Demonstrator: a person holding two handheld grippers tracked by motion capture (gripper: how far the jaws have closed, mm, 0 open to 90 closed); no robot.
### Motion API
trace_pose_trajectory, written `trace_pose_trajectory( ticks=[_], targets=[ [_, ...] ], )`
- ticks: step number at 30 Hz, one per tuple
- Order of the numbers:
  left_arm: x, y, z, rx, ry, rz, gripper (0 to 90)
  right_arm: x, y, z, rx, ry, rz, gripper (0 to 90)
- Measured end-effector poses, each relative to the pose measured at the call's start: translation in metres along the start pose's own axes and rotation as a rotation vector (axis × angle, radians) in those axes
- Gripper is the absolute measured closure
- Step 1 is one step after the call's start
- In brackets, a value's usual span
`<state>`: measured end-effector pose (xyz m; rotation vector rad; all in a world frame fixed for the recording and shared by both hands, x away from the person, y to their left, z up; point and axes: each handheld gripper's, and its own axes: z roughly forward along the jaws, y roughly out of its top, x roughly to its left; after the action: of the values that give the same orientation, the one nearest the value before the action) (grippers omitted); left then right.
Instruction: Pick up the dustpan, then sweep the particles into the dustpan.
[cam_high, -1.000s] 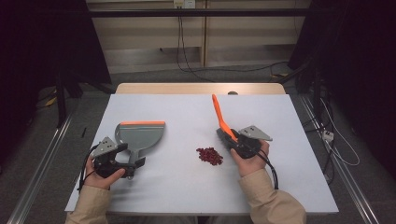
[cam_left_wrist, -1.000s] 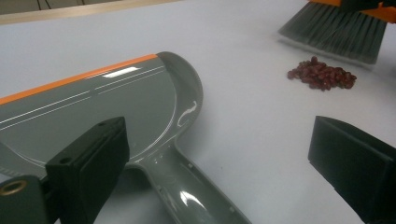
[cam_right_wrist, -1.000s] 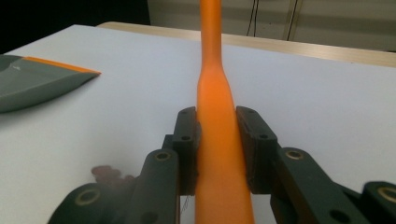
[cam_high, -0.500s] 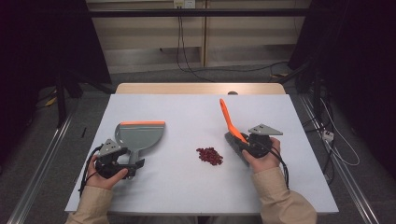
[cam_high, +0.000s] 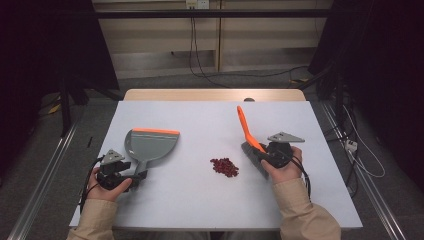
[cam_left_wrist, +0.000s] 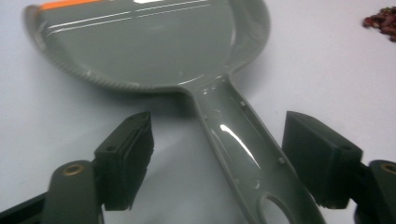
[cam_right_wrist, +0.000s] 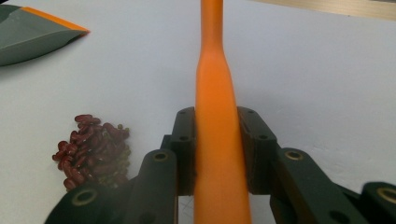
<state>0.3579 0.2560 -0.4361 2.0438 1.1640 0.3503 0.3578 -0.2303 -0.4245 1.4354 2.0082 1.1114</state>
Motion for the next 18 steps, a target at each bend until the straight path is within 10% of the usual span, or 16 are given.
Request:
trace_pose_trajectory(
  ticks=[18],
  targets=[
    [-0.002, 0.024, 0.034, 0.144, 0.06, -0.089, 50.1, 0.005, 0.001, 0.001, 0.005, -0.005, -0.041, 70.7]
  ],
)
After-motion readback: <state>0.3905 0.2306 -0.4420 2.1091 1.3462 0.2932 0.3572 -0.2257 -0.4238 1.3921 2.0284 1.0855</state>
